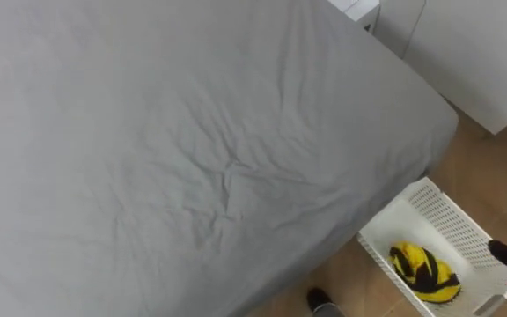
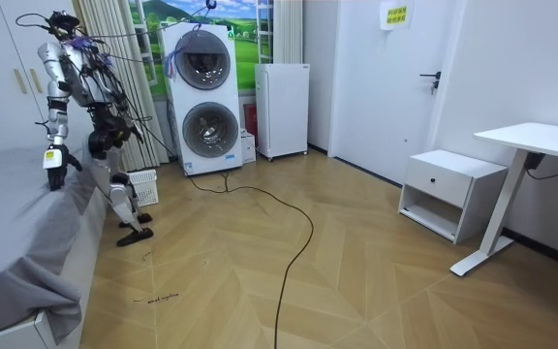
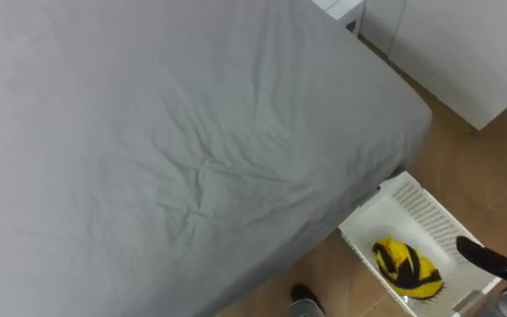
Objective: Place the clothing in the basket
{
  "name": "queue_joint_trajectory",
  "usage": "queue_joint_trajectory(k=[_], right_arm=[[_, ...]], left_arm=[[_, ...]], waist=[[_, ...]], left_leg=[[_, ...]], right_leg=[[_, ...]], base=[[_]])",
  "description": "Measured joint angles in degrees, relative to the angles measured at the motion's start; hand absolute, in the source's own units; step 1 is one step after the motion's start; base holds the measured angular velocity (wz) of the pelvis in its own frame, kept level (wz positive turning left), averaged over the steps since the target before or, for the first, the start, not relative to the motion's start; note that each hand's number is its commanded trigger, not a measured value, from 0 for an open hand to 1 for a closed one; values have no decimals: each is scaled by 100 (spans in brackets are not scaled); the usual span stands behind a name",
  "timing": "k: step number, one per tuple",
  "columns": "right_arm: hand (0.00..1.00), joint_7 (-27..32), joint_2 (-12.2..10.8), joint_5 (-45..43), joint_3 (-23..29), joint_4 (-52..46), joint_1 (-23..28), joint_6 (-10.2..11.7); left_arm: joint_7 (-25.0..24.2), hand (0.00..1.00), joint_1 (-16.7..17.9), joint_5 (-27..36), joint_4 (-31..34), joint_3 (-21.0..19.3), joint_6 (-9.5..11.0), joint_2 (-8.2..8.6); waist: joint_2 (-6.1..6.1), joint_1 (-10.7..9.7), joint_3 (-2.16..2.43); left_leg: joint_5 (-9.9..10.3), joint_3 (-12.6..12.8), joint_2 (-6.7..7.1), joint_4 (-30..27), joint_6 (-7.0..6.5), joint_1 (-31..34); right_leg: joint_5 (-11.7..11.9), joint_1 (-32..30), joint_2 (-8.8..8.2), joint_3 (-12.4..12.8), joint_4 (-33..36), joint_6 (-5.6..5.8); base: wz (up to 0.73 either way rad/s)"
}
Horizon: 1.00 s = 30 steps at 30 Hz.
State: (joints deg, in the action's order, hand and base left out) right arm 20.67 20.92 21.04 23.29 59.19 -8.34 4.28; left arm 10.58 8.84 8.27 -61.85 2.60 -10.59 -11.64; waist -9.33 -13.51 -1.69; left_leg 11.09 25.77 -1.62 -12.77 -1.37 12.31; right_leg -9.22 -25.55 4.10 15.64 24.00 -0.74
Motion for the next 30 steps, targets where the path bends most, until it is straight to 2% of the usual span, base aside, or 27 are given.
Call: queue_joint_trajectory(k=[3,8,9,15,17,20,21,22,23,25,27,30], right_arm=[[0,-29,0,150,-66,160,7,-4],[0,-11,-2,281,-65,162,130,-8],[0,1,-1,327,-65,162,156,-7],[0,-65,-6,386,-231,170,382,-6],[0,-95,-37,369,-303,170,492,-6],[0,-292,-170,304,-407,346,640,-11],[0,-335,-227,290,-416,376,689,-16],[0,-339,-269,296,-478,399,780,-16],[0,-341,-291,296,-536,414,820,-15],[0,-456,-405,289,-724,564,923,-21],[0,-498,-530,286,-932,593,1012,-63],[0,-697,-803,265,-1361,594,1094,-96]], left_arm=[[0,0,34,238,70,-1,54,-72],[0,0,203,236,173,-14,87,-127],[1,0,235,235,179,-18,95,-144],[1,0,431,223,348,-16,223,-206],[1,0,416,108,359,-17,247,-213],[9,0,434,-66,372,-73,374,-213],[7,0,447,-133,378,-132,430,-213],[5,0,452,-176,404,-197,466,-215],[5,0,454,-187,447,-234,468,-215],[5,0,435,-300,502,-252,521,-214],[13,0,450,-349,522,-244,645,-210],[106,0,433,-710,749,-240,682,-132]], waist=[[45,-1,7],[133,-1,13],[158,-1,32],[220,21,51],[266,135,68],[434,307,63],[429,346,107],[497,440,125],[502,486,132],[617,593,138],[672,621,159],[741,731,160]], left_leg=[[0,-39,1,-4,-1,-30],[1,-110,-2,111,0,-283],[3,-129,-6,128,3,-338],[8,-347,-36,192,16,-580],[5,-402,-35,208,20,-660],[-2,-420,-64,211,32,-835],[-2,-513,-66,216,33,-889],[-2,-587,-70,229,33,-937],[-2,-605,-73,234,34,-987],[-3,-773,-70,242,35,-1105],[-3,-955,-53,240,35,-1156],[-11,-1262,-6,245,39,-1160]], right_leg=[[3,88,-12,-20,-48,29],[-5,359,-8,-79,-146,21],[-9,424,-4,-94,-167,13],[31,837,-55,-354,-424,-37],[31,937,-75,-422,-469,-43],[45,1195,-87,-526,-656,-63],[48,1313,-109,-629,-738,-68],[56,1421,-114,-670,-825,-73],[72,1494,-122,-706,-862,-78],[92,1755,-180,-939,-1039,-89],[94,1938,-220,-1129,-1146,-88],[93,2106,-283,-1415,-1262,-87]], base=[[15],[2],[7],[18],[16],[19],[28],[29],[30],[39],[52],[52]])
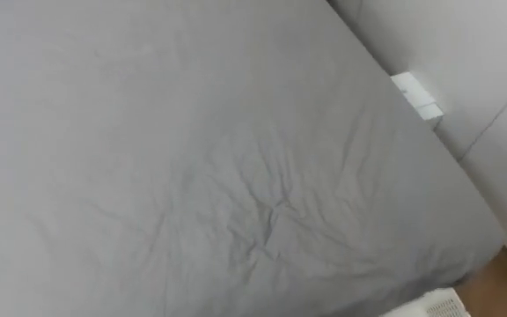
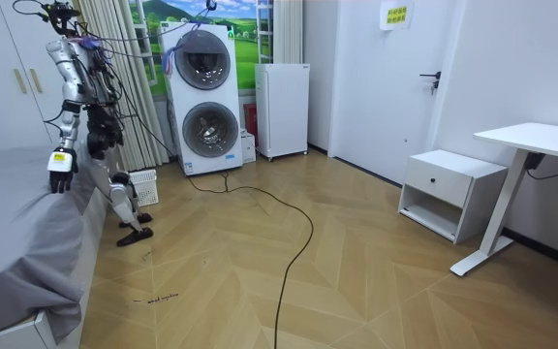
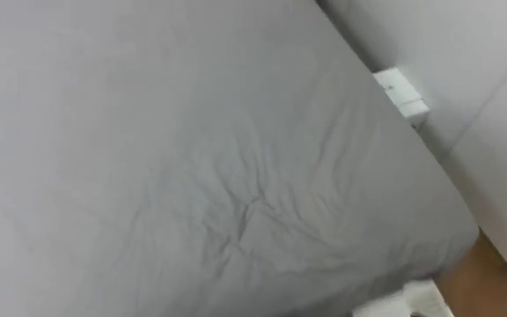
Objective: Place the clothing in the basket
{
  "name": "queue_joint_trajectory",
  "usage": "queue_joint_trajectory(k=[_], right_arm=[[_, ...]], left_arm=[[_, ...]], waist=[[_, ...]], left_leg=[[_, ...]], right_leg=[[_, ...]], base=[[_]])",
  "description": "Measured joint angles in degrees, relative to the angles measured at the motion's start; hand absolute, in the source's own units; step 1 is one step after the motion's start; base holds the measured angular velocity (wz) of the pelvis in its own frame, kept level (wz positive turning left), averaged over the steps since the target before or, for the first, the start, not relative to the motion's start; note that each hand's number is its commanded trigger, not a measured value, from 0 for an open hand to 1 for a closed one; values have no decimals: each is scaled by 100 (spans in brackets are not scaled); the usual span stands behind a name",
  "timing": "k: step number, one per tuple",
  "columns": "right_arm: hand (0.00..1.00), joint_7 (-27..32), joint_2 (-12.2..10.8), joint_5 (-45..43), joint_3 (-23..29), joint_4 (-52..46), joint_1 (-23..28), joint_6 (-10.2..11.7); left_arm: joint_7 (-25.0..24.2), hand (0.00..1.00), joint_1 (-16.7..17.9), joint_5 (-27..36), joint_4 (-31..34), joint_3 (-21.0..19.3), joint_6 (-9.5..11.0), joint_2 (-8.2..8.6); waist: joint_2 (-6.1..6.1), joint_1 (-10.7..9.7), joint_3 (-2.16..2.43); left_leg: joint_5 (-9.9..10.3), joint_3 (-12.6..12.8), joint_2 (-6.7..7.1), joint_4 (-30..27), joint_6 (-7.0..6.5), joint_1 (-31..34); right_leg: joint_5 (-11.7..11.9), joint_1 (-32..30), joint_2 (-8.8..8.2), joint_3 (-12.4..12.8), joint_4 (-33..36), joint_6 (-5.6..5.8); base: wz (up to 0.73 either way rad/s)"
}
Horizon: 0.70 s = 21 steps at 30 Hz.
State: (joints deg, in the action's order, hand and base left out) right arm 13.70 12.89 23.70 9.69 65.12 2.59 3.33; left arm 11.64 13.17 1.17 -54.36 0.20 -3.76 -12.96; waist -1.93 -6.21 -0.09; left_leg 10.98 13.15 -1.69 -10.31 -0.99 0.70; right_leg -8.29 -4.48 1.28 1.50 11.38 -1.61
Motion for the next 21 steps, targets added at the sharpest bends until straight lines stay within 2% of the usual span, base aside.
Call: queue_joint_trajectory(k=[2,4,5,8,11,12,15,21], right_arm=[[0,-141,-88,-179,-136,101,1,-65],[0,-256,-243,-420,-281,184,-23,-100],[0,-307,-302,-495,-404,185,-16,-109],[0,-503,-368,-676,-637,211,68,-216],[0,-526,-423,-829,-695,330,82,-301],[0,-578,-409,-905,-723,371,125,-345],[0,-633,-410,-1254,-729,374,186,-400],[0,-543,-421,-1476,-827,373,224,-448]], left_arm=[[32,0,-37,-148,1,0,48,125],[69,0,-82,-208,-13,-23,143,232],[88,0,-86,-223,-42,-29,201,275],[163,0,-108,-460,-68,-26,304,346],[167,0,-118,-467,-67,-71,356,350],[166,0,-104,-478,-75,-114,393,371],[137,0,-78,-653,-73,-237,418,470],[105,0,-81,-697,-94,-237,430,489]], waist=[[15,51,6],[55,207,15],[80,206,4],[176,215,-1],[270,287,-21],[291,342,-9],[291,424,-16],[269,524,-26]], left_leg=[[-8,-174,40,12,-11,-27],[-20,-260,65,54,-17,-48],[-26,-323,81,56,-23,-44],[-33,-565,149,59,-34,-94],[-33,-651,186,59,-34,-143],[-33,-707,207,61,-34,-150],[-33,-729,234,70,-35,-167],[-32,-773,236,93,-35,-233]], right_leg=[[-6,121,-43,-140,-62,11],[-23,175,-62,-205,-86,24],[-22,261,-84,-296,-112,23],[-44,455,-140,-502,-283,51],[-113,559,-186,-639,-285,61],[-144,584,-196,-652,-282,74],[-166,645,-222,-689,-291,90],[-184,669,-225,-692,-290,84]], base=[[47],[25],[27],[45],[26],[20],[9],[0]])
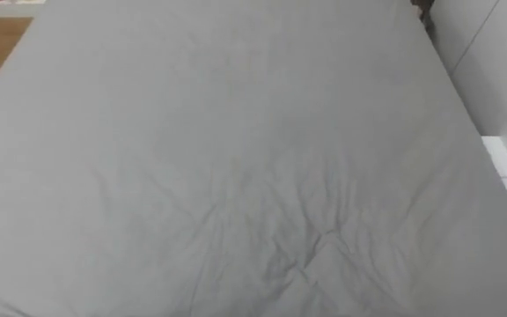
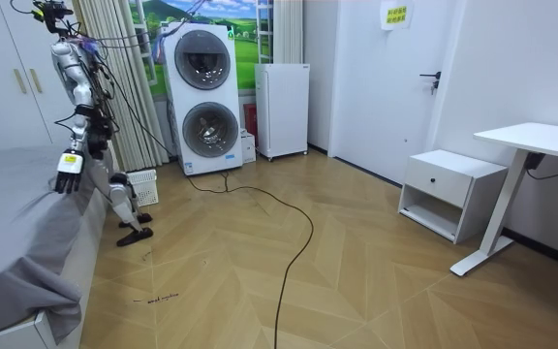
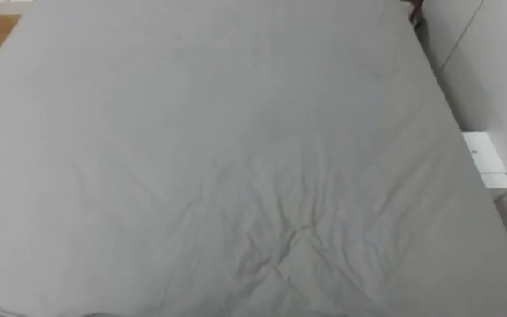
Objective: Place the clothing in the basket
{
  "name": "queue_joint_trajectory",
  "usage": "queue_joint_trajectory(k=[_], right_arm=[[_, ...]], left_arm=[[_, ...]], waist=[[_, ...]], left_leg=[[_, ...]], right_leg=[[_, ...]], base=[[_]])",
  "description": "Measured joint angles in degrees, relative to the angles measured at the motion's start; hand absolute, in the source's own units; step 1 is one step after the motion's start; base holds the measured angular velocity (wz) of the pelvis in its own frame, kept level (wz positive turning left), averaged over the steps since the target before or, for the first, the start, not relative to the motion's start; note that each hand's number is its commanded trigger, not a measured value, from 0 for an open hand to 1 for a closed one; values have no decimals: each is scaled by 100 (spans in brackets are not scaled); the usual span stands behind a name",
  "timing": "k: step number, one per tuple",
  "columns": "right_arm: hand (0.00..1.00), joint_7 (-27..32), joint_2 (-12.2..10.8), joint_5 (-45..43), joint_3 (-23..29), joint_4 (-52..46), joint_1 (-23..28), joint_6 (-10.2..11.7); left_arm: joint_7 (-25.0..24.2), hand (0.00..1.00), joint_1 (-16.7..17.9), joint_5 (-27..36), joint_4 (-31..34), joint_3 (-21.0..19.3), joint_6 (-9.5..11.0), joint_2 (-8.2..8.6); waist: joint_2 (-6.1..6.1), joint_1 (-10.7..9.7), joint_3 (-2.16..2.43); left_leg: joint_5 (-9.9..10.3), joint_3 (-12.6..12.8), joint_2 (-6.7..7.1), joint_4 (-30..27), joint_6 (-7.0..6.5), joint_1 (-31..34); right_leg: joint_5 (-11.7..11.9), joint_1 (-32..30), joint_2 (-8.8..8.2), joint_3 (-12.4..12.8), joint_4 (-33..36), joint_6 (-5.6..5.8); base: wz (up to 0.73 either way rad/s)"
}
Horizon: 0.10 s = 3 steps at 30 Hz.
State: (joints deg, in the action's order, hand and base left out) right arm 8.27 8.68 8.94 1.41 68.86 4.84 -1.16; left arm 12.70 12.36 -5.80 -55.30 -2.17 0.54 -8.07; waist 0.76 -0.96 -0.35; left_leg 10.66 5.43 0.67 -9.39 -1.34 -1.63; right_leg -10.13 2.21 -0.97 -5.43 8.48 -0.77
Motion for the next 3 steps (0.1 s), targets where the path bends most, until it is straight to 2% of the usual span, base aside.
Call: queue_joint_trajectory(k=[3], right_arm=[[0,82,-8,0,-24,0,0,-1]], left_arm=[[-51,0,-1,0,-16,-1,16,24]], waist=[[-8,6,-5]], left_leg=[[0,0,0,0,0,-8]], right_leg=[[-3,1,0,-3,13,1]], base=[[0]])
